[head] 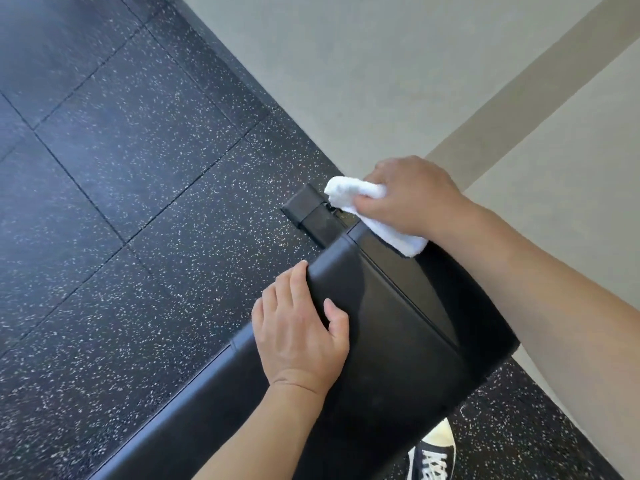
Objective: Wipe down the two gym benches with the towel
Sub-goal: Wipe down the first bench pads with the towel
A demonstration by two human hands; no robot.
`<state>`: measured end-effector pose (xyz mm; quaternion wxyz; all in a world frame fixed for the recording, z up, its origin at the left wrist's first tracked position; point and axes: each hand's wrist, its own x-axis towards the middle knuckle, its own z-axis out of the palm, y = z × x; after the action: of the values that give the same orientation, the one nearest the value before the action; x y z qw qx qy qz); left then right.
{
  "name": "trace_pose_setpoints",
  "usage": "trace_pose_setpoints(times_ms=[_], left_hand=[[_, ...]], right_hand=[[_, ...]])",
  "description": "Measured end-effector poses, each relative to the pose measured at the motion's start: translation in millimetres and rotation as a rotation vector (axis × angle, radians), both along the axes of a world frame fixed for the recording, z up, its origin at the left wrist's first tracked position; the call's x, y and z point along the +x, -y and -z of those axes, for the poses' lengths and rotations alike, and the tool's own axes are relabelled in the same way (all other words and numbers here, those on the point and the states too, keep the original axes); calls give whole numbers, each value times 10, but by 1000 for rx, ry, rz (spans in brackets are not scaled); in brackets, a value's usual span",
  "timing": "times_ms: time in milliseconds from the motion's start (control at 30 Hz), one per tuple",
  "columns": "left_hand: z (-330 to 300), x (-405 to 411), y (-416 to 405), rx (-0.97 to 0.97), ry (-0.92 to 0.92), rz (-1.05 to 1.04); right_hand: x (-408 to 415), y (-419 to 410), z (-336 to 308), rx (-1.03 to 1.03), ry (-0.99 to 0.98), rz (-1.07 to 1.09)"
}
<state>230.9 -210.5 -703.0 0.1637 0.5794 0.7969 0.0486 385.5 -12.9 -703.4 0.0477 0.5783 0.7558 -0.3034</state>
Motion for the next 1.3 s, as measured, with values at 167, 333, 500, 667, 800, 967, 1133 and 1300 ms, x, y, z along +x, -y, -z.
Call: trace_pose_setpoints(times_ms=[167,333,500,667,800,967,1133,1300], left_hand=[[-12,0,-10,2,9,0],[21,-5,11,7,-16,8],[30,2,10,19,-32,7],[46,1,6,15,-43,7],[36,27,6,2,-47,4],[34,61,10,-2,-62,-6],[27,92,13,13,-61,-14],[47,106,27,20,-66,-26]], right_hand=[[-634,-374,183,-417,243,-491],[-112,-347,86,-448,-204,-105],[685,395,-27,-216,-550,386],[722,754,-13,-62,-539,504],[473,293,31,-164,-516,417],[488,225,107,-194,-505,366],[1384,1234,97,-210,-621,578],[1609,1674,23,-98,-609,627]])
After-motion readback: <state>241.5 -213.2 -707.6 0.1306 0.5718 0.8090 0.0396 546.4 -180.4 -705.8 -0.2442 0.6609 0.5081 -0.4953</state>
